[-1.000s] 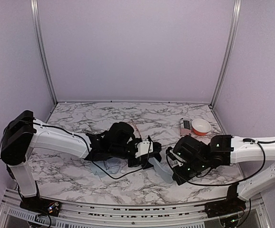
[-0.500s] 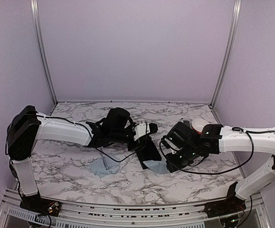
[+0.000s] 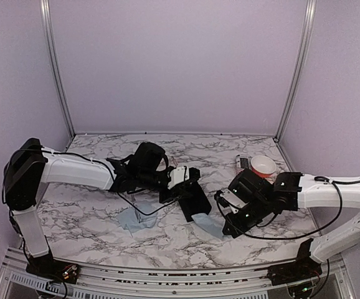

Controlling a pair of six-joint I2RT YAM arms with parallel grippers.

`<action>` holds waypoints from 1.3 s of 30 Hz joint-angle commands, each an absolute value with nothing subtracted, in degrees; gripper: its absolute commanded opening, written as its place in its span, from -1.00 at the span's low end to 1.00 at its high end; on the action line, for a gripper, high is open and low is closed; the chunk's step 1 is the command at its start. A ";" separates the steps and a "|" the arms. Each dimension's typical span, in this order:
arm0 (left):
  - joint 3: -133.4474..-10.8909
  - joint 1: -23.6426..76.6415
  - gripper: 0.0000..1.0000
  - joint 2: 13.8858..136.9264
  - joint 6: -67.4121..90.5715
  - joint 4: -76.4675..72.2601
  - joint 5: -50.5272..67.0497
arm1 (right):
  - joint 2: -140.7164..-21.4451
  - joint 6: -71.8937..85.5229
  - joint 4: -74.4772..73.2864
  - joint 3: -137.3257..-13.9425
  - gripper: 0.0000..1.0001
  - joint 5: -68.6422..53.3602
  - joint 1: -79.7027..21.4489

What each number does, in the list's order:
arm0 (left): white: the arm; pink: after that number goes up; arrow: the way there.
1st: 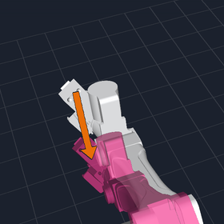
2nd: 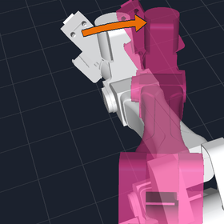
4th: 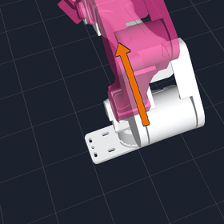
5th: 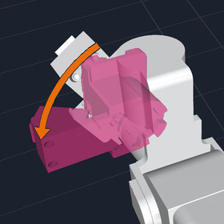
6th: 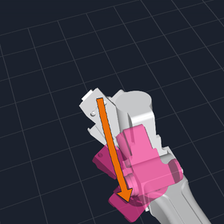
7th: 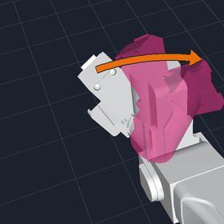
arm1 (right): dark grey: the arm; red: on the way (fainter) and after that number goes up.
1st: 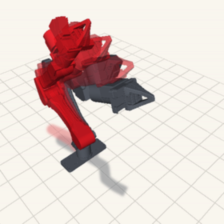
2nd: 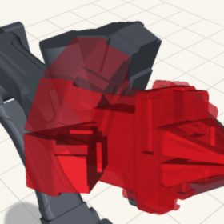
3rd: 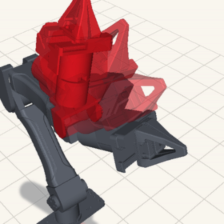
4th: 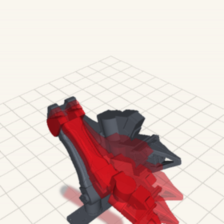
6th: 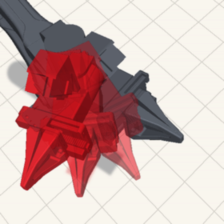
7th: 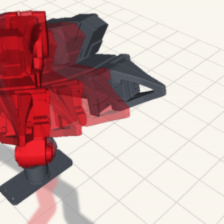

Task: Organize the sunglasses
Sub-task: Pick up the folded cleaning cloth from the corner of the board.

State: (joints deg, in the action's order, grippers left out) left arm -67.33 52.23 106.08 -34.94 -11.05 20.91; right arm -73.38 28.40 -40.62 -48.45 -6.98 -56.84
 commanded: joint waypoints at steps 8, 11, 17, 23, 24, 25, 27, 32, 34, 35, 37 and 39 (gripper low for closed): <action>-69.75 58.12 -0.33 104.86 -31.49 0.28 27.34 | -67.09 29.18 -43.59 -39.01 -1.00 -15.64 -63.79; -70.27 59.61 -0.34 107.30 -32.62 1.33 28.93 | -65.87 30.06 -43.76 -37.49 -1.00 -14.27 -63.97; -78.12 60.43 -0.46 115.96 -31.59 6.11 33.86 | -63.40 32.08 -44.48 -34.96 -1.00 -11.30 -63.98; -80.66 63.14 -0.47 119.58 -34.64 7.25 34.13 | -63.99 32.72 -43.26 -34.10 -1.00 -10.48 -63.98; -80.70 63.45 -0.48 120.31 -34.86 7.36 33.78 | -64.26 32.63 -43.06 -34.16 -1.00 -10.46 -63.98; -80.83 63.62 -0.48 120.85 -34.87 7.49 33.56 | -64.48 32.57 -42.87 -34.16 -1.00 -10.48 -63.96; -81.20 63.68 -0.49 122.09 -34.93 7.58 33.44 | -64.75 32.42 -42.64 -34.04 -1.00 -10.55 -63.98; -83.72 64.36 -0.49 126.09 -35.08 7.56 30.66 | -65.71 31.77 -42.73 -33.97 -1.00 -10.60 -63.93; -84.87 64.34 -0.48 127.30 -34.35 7.22 28.86 | -66.06 31.73 -42.27 -33.89 -1.00 -10.77 -63.98; -85.17 64.35 -0.48 127.69 -34.54 7.09 28.34 | -66.21 31.79 -42.06 -33.82 -1.00 -10.95 -63.94; -85.18 64.34 -0.49 127.88 -35.07 6.35 28.05 | -66.40 31.89 -41.65 -33.75 -1.00 -11.22 -63.98; -85.01 64.42 -0.51 127.81 -35.64 5.93 27.80 | -66.48 31.98 -41.57 -33.64 -1.00 -11.44 -63.98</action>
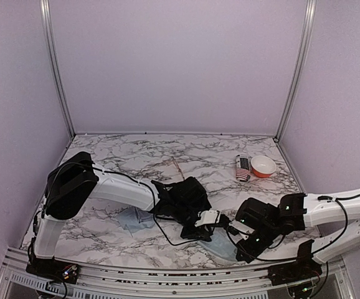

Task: Organize the sunglasses
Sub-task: Pick up the folded cleaning cloth from the corner of the board.

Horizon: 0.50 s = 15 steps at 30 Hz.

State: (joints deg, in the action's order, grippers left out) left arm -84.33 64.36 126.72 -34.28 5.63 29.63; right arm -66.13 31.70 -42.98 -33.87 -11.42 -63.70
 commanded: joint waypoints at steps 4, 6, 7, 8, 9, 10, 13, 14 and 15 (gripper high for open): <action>-84.90 64.25 -0.52 127.67 -36.62 5.89 28.04 | -66.37 32.17 -41.23 -33.44 -1.00 -11.81 -63.98; -84.26 64.26 -0.52 127.34 -37.28 5.89 28.55 | -66.40 32.09 -41.22 -33.46 -1.00 -11.74 -63.97; -83.94 64.25 -0.51 127.27 -37.49 5.89 28.83 | -66.51 32.00 -41.15 -33.44 -1.00 -11.82 -64.00; -83.85 64.45 -0.50 127.27 -37.67 5.90 28.72 | -66.64 31.93 -41.14 -33.48 -1.00 -11.84 -63.95; -83.78 64.68 -0.50 127.38 -37.72 5.93 27.98 | -66.81 31.84 -41.13 -33.55 -1.00 -11.87 -63.98; -83.71 65.01 -0.50 127.58 -37.97 6.08 27.04 | -66.88 31.74 -41.13 -33.65 -1.00 -11.87 -63.98; -83.55 66.18 -0.53 128.56 -38.82 6.33 23.18 | -67.15 31.48 -41.13 -33.62 -1.00 -11.92 -63.98; -83.66 66.52 -0.56 128.90 -38.86 6.28 21.88 | -67.15 31.48 -41.13 -33.66 -1.00 -11.94 -63.98; -83.49 66.82 -0.61 129.19 -38.86 6.12 20.52 | -67.10 31.52 -41.13 -33.63 -1.00 -11.89 -63.94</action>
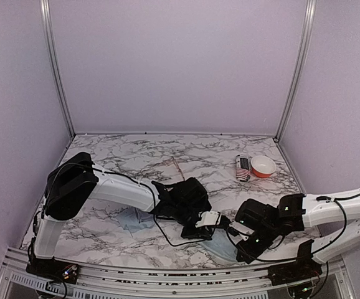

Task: Organize the sunglasses
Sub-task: Pick up the folded cleaning cloth from the corner of the board.

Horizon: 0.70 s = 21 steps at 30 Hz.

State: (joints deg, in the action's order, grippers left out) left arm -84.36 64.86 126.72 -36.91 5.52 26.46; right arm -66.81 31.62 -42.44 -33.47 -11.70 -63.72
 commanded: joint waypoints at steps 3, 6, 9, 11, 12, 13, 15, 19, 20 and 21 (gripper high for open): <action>-82.59 67.42 -0.70 129.46 -39.89 5.47 18.13 | -66.90 31.47 -41.26 -33.57 -1.00 -11.86 -63.98; -81.84 67.90 -0.84 129.54 -40.81 5.46 17.34 | -66.65 31.42 -41.40 -33.66 -1.00 -11.48 -63.98; -81.37 68.03 -0.92 129.36 -40.68 5.48 17.72 | -66.53 31.47 -41.47 -33.65 -1.00 -11.15 -63.98; -81.04 68.03 -0.99 128.49 -40.22 5.46 17.84 | -66.53 31.66 -41.93 -33.78 -1.00 -10.66 -63.98; -80.85 68.03 -1.00 127.92 -40.03 5.45 17.84 | -66.46 31.64 -42.38 -34.10 -1.00 -9.92 -63.93; -80.59 68.10 -1.00 127.29 -39.80 5.52 17.95 | -66.35 31.77 -42.89 -34.41 -1.00 -9.07 -63.98; -80.56 68.04 -1.00 125.81 -38.80 5.69 18.10 | -65.86 31.78 -43.61 -35.26 -1.00 -8.17 -63.91; -81.50 67.79 -1.00 121.97 -36.04 7.19 19.50 | -64.86 32.05 -44.73 -37.60 -1.00 -6.43 -63.90; -81.53 67.61 -1.00 120.90 -35.62 7.40 19.91 | -64.51 32.20 -45.07 -38.23 -1.00 -5.86 -63.90; -81.45 67.38 -1.00 119.85 -35.08 7.51 20.02 | -64.15 32.44 -45.39 -38.84 -1.00 -5.09 -63.90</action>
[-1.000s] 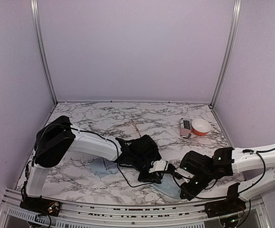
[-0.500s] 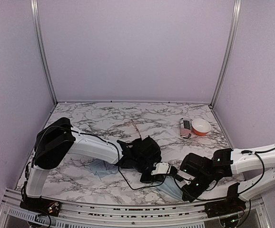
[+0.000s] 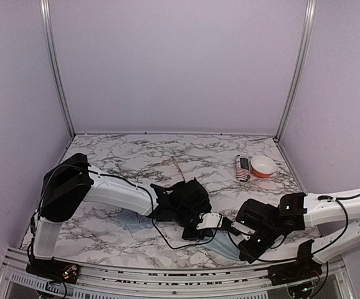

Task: Organize the sunglasses
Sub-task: Pick up the folded cleaning cloth from the corner of the board, then place the folded cleaning cloth in the sunglasses case.

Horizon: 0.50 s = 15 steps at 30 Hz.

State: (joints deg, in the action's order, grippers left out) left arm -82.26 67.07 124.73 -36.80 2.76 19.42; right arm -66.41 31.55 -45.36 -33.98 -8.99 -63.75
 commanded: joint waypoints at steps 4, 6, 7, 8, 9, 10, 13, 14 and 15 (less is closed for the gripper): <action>-81.23 65.74 -1.00 115.92 -33.65 7.49 21.99 | -62.72 32.95 -46.21 -41.35 -1.00 -3.44 -63.57; -81.28 64.61 -1.00 114.75 -32.97 7.28 22.62 | -62.15 33.10 -46.46 -42.42 -1.00 -2.34 -63.48; -81.34 64.07 -1.00 114.32 -32.55 7.16 22.71 | -62.01 33.34 -46.97 -42.96 -1.00 -1.28 -63.39; -81.39 63.55 -1.00 113.92 -32.12 6.86 23.13 | -62.01 33.52 -47.48 -43.62 -1.00 -0.30 -63.06; -81.47 62.84 -1.00 113.52 -31.78 6.71 23.54 | -61.99 33.69 -48.01 -44.25 -1.00 0.57 -62.69; -81.40 62.01 -1.00 113.09 -31.53 6.62 23.59 | -61.99 33.95 -48.54 -45.07 -1.00 1.52 -62.31; -81.56 60.18 -1.00 111.65 -30.79 6.24 23.10 | -61.88 34.17 -48.82 -46.07 -1.00 2.52 -61.20; -81.68 59.53 -1.00 111.30 -30.50 6.24 22.89 | -61.80 34.19 -48.67 -46.32 -1.00 2.69 -60.91; -81.87 58.81 -1.00 110.93 -30.26 6.31 22.90 | -61.81 34.18 -48.43 -46.55 -1.00 2.86 -60.58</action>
State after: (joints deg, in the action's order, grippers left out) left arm -81.56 61.34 113.60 -32.10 5.82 22.06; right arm -62.65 33.21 -47.53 -43.97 -0.23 -61.82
